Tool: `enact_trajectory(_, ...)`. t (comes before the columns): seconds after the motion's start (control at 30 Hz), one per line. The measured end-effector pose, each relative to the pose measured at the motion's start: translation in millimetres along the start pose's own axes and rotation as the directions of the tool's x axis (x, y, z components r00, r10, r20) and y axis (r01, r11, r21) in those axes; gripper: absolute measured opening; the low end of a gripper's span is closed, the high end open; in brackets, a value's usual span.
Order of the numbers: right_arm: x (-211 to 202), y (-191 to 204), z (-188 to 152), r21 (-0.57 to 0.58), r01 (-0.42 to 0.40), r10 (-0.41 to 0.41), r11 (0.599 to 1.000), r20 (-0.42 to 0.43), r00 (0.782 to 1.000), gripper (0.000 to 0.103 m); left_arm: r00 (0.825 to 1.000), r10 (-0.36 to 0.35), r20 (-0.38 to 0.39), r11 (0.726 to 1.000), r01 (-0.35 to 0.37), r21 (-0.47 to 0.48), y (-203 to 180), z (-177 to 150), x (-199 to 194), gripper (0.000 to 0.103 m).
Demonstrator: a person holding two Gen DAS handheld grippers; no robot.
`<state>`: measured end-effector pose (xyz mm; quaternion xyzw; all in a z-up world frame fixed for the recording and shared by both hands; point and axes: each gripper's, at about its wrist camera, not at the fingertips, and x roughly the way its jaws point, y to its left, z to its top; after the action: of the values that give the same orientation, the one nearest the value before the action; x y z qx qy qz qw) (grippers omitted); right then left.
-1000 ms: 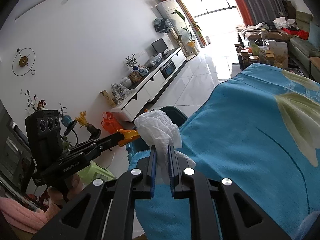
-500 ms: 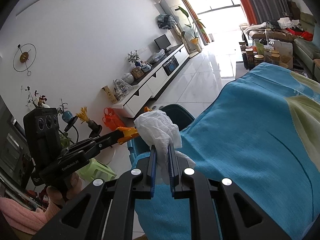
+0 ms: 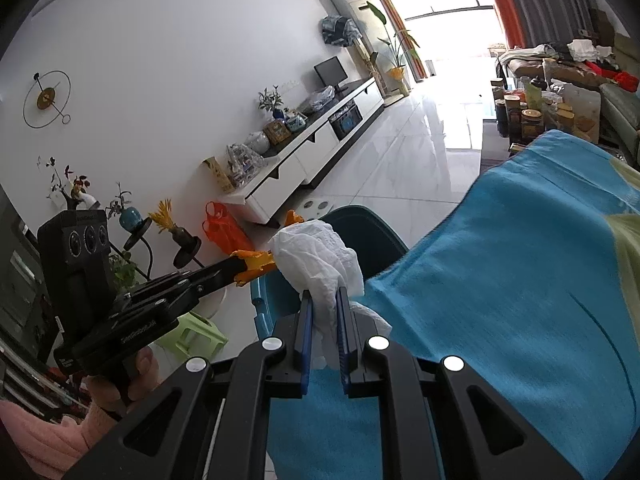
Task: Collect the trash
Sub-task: 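Carry the orange peel and white tissue over to the teal bin, then open both grippers over the bin to drop the peel and tissue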
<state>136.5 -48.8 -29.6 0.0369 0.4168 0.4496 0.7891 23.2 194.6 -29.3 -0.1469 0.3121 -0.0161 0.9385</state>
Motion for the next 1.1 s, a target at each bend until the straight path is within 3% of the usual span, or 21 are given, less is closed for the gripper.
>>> enact_trajectory(1.1,82.3,16.1,27.9,0.026,0.031,-0.028,0.999,-0.113,0.993,0.016,0.991,0.083,-0.101,0.993,-0.092,-0.08,34.3,-7.4,71.4,0.004)
